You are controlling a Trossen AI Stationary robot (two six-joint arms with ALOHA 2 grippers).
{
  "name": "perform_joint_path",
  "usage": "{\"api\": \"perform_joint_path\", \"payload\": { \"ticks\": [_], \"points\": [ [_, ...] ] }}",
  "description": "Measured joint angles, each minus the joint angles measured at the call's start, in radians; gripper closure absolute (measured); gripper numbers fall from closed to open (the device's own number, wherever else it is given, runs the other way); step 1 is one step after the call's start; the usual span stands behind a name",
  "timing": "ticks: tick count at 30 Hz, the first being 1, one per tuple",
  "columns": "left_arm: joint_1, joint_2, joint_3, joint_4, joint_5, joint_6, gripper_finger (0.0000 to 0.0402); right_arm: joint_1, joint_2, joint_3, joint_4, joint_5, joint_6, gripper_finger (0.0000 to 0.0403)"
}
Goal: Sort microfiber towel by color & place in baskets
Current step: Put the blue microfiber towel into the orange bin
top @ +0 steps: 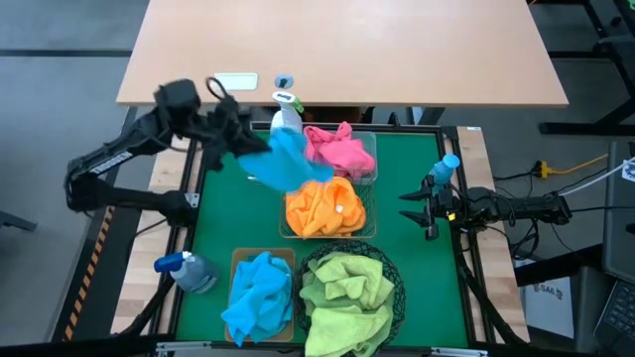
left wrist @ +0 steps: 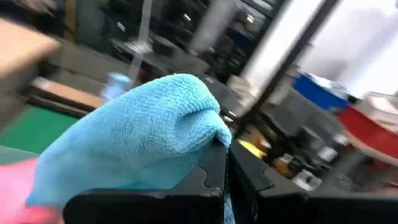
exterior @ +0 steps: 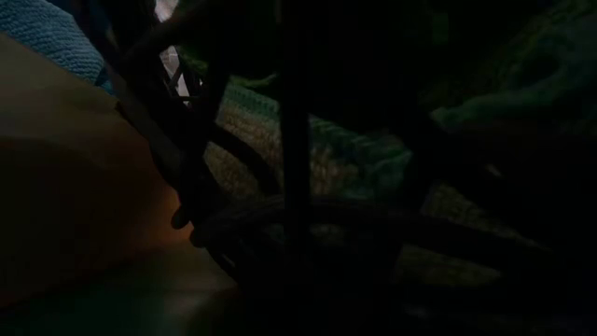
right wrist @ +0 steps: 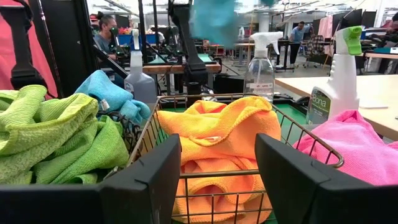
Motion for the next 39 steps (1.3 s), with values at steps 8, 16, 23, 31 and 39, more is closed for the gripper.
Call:
{"api": "perform_joint_path", "payload": {
  "ticks": [8, 16, 23, 31, 39],
  "points": [
    [-0.274, -0.012, 0.0, -0.005, -0.153, -0.151, 0.0401, 0.0, 0.0, 0.0, 0.0, 0.0, 0.0, 0.0198],
    [-0.551, -0.028, 0.0, -0.013, -0.373, -0.308, 0.0401, 0.0, 0.0, 0.0, 0.0, 0.0, 0.0, 0.0198],
    [-0.792, -0.023, 0.0, -0.048, -0.553, -0.433, 0.0401, 0.0, 0.0, 0.0, 0.0, 0.0, 0.0, 0.0198],
    [-1.027, 0.006, 0.0, -0.08, -0.678, -0.541, 0.0401, 0.0, 0.0, 0.0, 0.0, 0.0, 0.0, 0.0198],
    [-1.136, 0.083, 0.0, -0.194, -0.736, -0.543, 0.0401, 0.0, 0.0, 0.0, 0.0, 0.0, 0.0, 0.0198]
  ]
}}
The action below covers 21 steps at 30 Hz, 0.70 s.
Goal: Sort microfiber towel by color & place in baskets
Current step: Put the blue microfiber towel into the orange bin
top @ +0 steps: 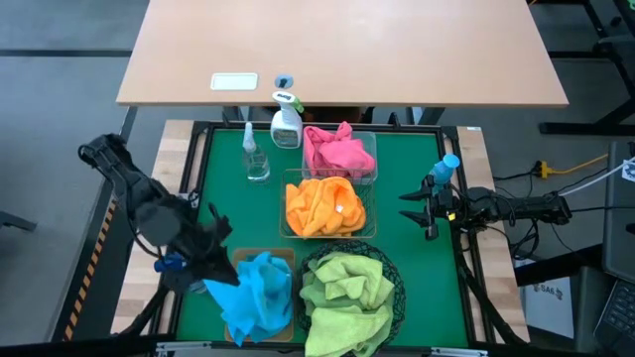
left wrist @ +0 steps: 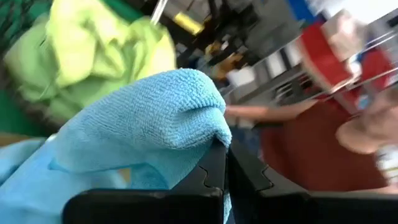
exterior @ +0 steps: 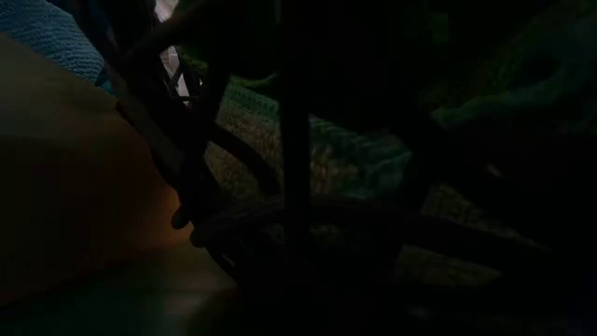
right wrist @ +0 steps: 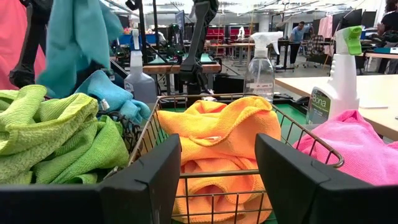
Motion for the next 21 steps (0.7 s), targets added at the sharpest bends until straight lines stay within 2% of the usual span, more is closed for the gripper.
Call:
{"api": "perform_joint_path", "payload": {
  "ticks": [5, 9, 12, 21],
  "points": [
    [-0.006, 0.033, 0.0, -0.101, -0.017, 0.0, 0.0401, 0.0, 0.0, 0.0, 0.0, 0.0, 0.0, 0.0198],
    [-0.004, 0.064, 0.0, -0.175, -0.135, 0.003, 0.0401, 0.0, 0.0, 0.0, 0.0, 0.0, 0.0, 0.0198],
    [-0.004, 0.101, 0.0, -0.207, -0.183, 0.006, 0.0401, 0.0, 0.0, 0.0, 0.0, 0.0, 0.0, 0.0198],
    [-0.005, 0.285, 0.0, -0.213, -0.161, 0.009, 0.0401, 0.0, 0.0, 0.0, 0.0, 0.0, 0.0, 0.0198]
  ]
}}
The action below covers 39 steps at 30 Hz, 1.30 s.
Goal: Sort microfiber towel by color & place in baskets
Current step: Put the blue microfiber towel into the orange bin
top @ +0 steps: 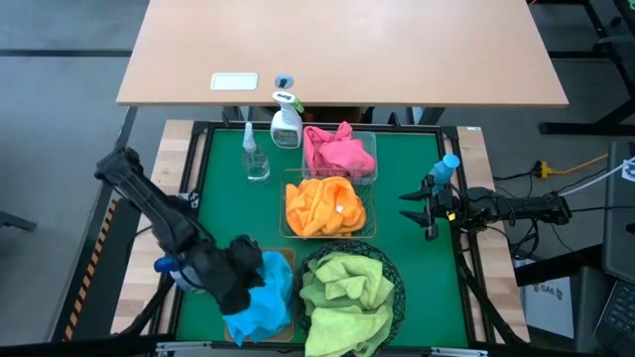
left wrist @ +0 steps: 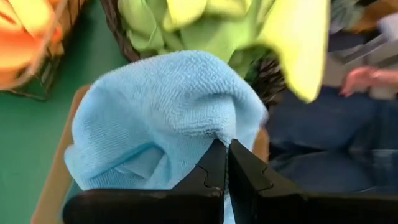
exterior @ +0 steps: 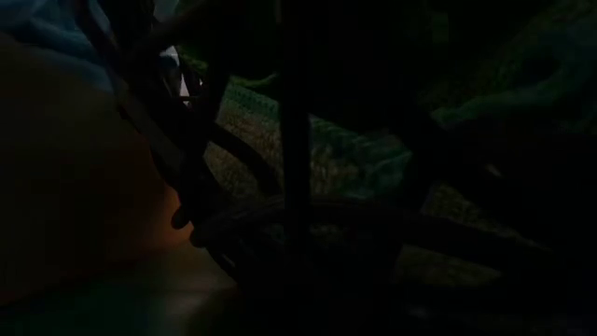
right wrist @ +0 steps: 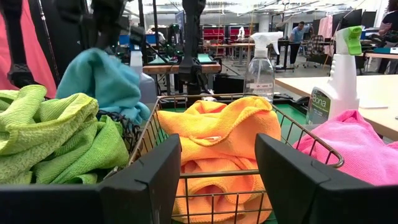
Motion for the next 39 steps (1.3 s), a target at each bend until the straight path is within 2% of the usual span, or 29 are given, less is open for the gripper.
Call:
{"api": "perform_joint_path", "payload": {
  "ticks": [16, 22, 29, 39],
  "points": [
    [0.0, 0.374, 0.001, 0.0, 0.101, 0.0, 0.0401, 0.0, 0.0, 0.0, 0.0, 0.0, 0.0, 0.0198],
    [0.0, 0.466, 0.004, 0.004, 0.1, 0.0, 0.0383, 0.0, 0.0, 0.0, 0.0, 0.0, 0.0, 0.0198],
    [0.0, 0.48, 0.004, 0.005, 0.118, -0.012, 0.0358, 0.0, 0.0, 0.0, 0.0, 0.0, 0.0, 0.0198],
    [0.015, 0.422, 0.0, 0.016, 0.177, -0.06, 0.0293, 0.0, 0.0, 0.0, 0.0, 0.0, 0.0, 0.0198]
  ]
}}
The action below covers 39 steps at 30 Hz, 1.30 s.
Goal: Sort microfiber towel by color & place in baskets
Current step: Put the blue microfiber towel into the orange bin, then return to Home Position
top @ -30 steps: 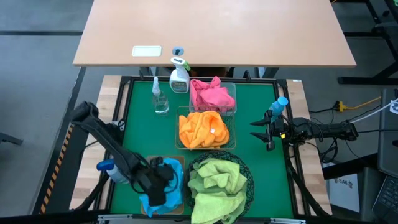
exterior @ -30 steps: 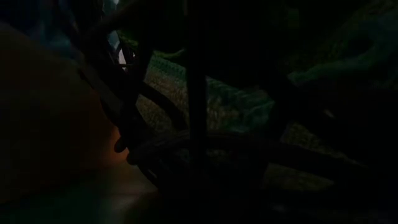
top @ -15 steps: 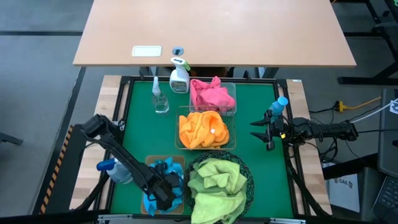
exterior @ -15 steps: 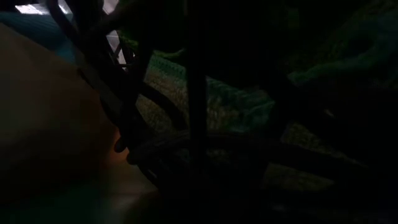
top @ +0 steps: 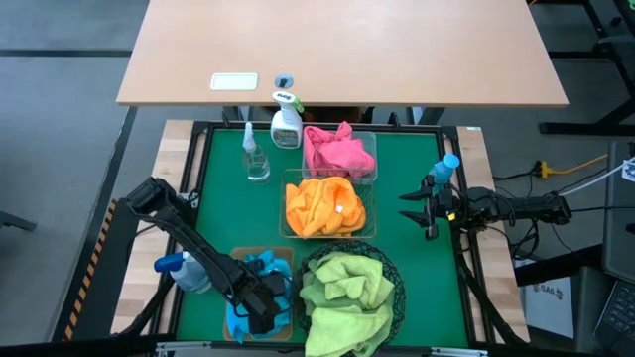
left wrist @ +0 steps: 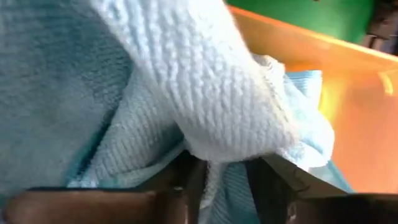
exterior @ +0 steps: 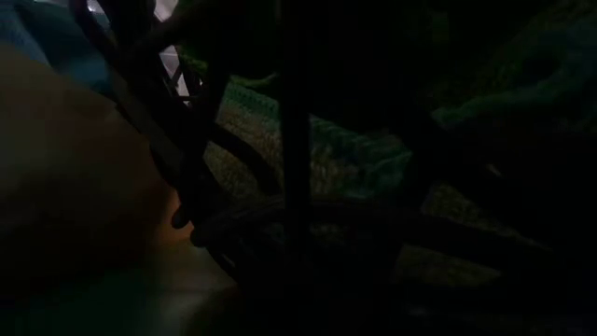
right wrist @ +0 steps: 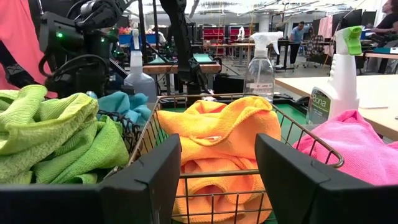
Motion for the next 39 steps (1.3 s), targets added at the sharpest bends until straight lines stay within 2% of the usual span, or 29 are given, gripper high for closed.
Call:
{"api": "perform_joint_path", "payload": {
  "ticks": [5, 10, 22, 26, 29, 33, 36, 39],
  "points": [
    [0.016, -0.043, 0.0, 0.003, 0.062, -0.001, 0.0274, 0.0, 0.0, 0.0, 0.0, 0.0, 0.0, 0.0198],
    [0.042, -0.081, 0.0, 0.005, 0.136, -0.003, 0.0273, 0.0, 0.0, 0.0, 0.0, 0.0, 0.0, 0.0198],
    [0.066, -0.221, 0.0, 0.013, 0.082, 0.005, 0.0274, 0.0, 0.0, 0.0, 0.0, -0.001, 0.0, 0.0198],
    [0.069, -0.27, 0.0, 0.02, 0.036, 0.035, 0.0274, 0.0, 0.0, 0.0, 0.0, -0.002, 0.0, 0.0198],
    [0.086, -0.316, 0.0, 0.067, -0.076, 0.157, 0.0274, 0.0, 0.0, 0.0, 0.0, -0.002, 0.0, 0.0198],
    [0.143, -0.376, 0.0, 0.218, -0.252, 0.441, 0.0274, 0.0, 0.0, 0.0, 0.0, -0.002, 0.0, 0.0198],
    [0.2, -0.424, 0.0, 0.343, -0.276, 0.665, 0.0274, 0.0, 0.0, 0.0, 0.0, -0.002, 0.0, 0.0198],
    [0.262, -0.478, 0.0, 0.431, -0.231, 0.827, 0.0274, 0.0, 0.0, 0.0, 0.0, -0.002, 0.0, 0.0198]
  ]
}}
